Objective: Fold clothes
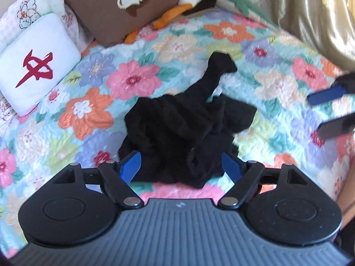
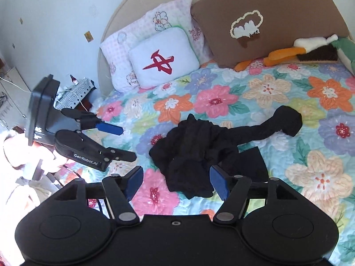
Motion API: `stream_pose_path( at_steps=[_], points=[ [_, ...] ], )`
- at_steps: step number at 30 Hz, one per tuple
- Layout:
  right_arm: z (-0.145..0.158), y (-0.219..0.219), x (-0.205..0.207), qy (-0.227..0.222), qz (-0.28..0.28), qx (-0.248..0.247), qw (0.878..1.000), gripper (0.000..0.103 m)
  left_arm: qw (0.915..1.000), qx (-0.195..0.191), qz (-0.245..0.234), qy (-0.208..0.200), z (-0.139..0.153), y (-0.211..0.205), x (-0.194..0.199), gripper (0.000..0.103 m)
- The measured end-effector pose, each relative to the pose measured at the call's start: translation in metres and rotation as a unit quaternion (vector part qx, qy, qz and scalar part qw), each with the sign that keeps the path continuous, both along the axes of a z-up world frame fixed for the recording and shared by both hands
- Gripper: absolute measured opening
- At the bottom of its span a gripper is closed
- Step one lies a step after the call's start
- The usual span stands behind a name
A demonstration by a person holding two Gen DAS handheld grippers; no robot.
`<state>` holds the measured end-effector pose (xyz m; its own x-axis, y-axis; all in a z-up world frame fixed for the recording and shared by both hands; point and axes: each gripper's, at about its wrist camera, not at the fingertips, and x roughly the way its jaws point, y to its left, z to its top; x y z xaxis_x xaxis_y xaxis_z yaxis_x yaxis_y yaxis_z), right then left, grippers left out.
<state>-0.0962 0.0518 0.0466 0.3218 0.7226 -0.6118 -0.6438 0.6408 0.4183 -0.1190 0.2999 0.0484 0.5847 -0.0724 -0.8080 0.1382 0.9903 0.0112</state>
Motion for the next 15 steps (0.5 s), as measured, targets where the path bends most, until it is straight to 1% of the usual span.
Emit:
stream_pose_path(
  at_steps=[2, 4, 5, 6, 7, 8, 9, 10, 11, 12, 13, 15],
  points=[
    [-0.013, 0.009, 0.003, 0.006, -0.005, 0.007, 1.000, 0.071, 0.9987, -0.038, 0.021, -0.027, -0.013, 0.000, 0.000, 0.080],
    [-0.025, 0.019, 0.007, 0.004, -0.012, 0.007, 1.000, 0.071, 0.9947, -0.077, 0.041, -0.055, -0.026, 0.000, 0.000, 0.080],
    [-0.029, 0.025, 0.010, -0.003, -0.019, -0.001, 1.000, 0.071, 0.9921, -0.092, 0.054, -0.067, -0.033, 0.000, 0.000, 0.076],
    [-0.033, 0.030, 0.013, -0.014, -0.023, -0.012, 1.000, 0.071, 0.9908, -0.089, 0.072, -0.071, -0.041, 0.000, 0.002, 0.072],
    [-0.036, 0.035, 0.015, -0.029, -0.024, -0.026, 0.999, 0.068, 0.9925, -0.064, 0.078, -0.069, -0.047, -0.002, 0.006, 0.069],
    [-0.040, 0.040, 0.017, -0.046, -0.024, -0.040, 0.998, 0.066, 0.9944, -0.036, 0.071, -0.069, -0.049, -0.006, 0.009, 0.064],
    [-0.043, 0.045, 0.020, -0.063, -0.023, -0.053, 0.996, 0.061, 0.9949, -0.026, 0.062, -0.076, -0.052, -0.007, 0.009, 0.064],
    [-0.048, 0.050, 0.022, -0.072, -0.026, -0.065, 0.995, 0.051, 0.9952, -0.031, 0.055, -0.075, -0.056, -0.005, 0.010, 0.063],
    [-0.053, 0.053, 0.026, -0.069, -0.030, -0.068, 0.995, 0.044, 0.9955, -0.035, 0.049, -0.072, -0.060, -0.004, 0.012, 0.059],
    [-0.060, 0.056, 0.031, -0.058, -0.030, -0.065, 0.996, 0.030, 0.9963, -0.039, 0.047, -0.061, -0.066, -0.003, 0.014, 0.055],
    [-0.068, 0.059, 0.034, -0.045, -0.030, -0.060, 0.997, 0.026, 0.9964, -0.045, 0.045, -0.056, -0.071, -0.002, 0.015, 0.053],
    [-0.083, 0.066, 0.038, -0.028, -0.038, -0.060, 0.997, 0.027, 0.9966, -0.054, 0.037, -0.050, -0.081, -0.002, 0.017, 0.052]
  ],
)
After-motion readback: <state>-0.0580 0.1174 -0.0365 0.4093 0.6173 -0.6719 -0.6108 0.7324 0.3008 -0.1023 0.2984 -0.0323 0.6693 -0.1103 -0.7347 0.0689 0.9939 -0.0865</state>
